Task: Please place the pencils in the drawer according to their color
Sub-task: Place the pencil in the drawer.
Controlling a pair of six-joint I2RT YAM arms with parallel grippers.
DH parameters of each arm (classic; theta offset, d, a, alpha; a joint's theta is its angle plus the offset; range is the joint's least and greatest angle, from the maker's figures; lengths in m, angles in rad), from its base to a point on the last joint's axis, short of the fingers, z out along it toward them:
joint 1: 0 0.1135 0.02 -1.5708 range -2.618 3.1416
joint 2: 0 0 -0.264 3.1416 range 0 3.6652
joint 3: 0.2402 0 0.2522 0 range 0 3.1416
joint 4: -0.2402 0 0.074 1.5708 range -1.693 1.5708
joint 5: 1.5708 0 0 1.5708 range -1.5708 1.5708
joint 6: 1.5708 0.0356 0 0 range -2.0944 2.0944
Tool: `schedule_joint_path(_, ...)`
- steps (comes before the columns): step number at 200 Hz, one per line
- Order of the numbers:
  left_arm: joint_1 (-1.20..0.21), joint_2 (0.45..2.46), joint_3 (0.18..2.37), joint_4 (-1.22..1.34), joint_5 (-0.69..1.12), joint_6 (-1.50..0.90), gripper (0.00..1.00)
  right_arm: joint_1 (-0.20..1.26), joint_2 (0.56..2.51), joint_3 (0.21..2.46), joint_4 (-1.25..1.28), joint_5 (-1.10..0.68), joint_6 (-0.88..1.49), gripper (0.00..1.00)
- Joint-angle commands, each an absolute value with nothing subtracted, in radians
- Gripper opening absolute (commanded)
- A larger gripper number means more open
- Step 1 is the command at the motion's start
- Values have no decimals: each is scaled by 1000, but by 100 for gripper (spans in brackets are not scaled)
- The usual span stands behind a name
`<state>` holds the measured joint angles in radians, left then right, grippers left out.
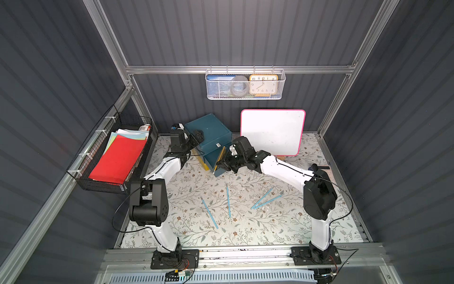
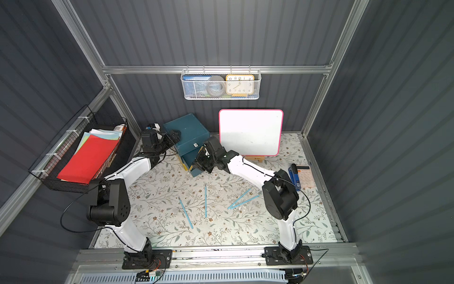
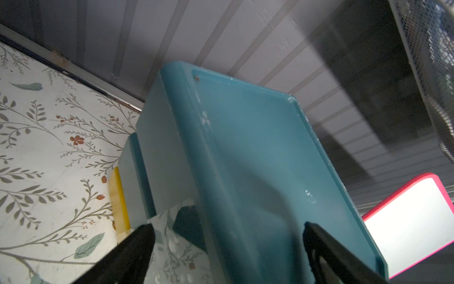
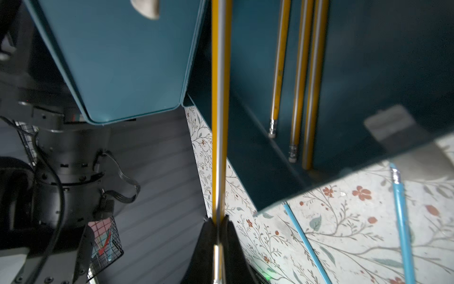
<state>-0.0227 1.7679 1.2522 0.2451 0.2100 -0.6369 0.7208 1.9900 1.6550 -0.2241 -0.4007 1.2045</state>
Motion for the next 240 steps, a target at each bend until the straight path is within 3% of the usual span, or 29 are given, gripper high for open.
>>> schedule_joint_path(1, -29, 1732, 1235, 259, 219, -630, 100, 703, 2029, 1700, -208, -409, 1240, 0)
schedule_joint_path(155, -31, 1733, 1231, 267, 224, -637, 100, 657, 2214, 1938, -405, -297, 1152, 0)
schedule_joint_path(170, -31, 1731, 1230, 267, 225, -637, 100, 656, 2217, 1958, -431, -280, 1132, 16)
schedule_joint_path(196, -31, 1731, 1231, 267, 224, -637, 100, 656, 2209, 1966, -445, -276, 1110, 28)
schedule_joint_path(240, -31, 1733, 1232, 265, 224, -635, 99, 656, 2137, 1910, -423, -290, 1091, 28)
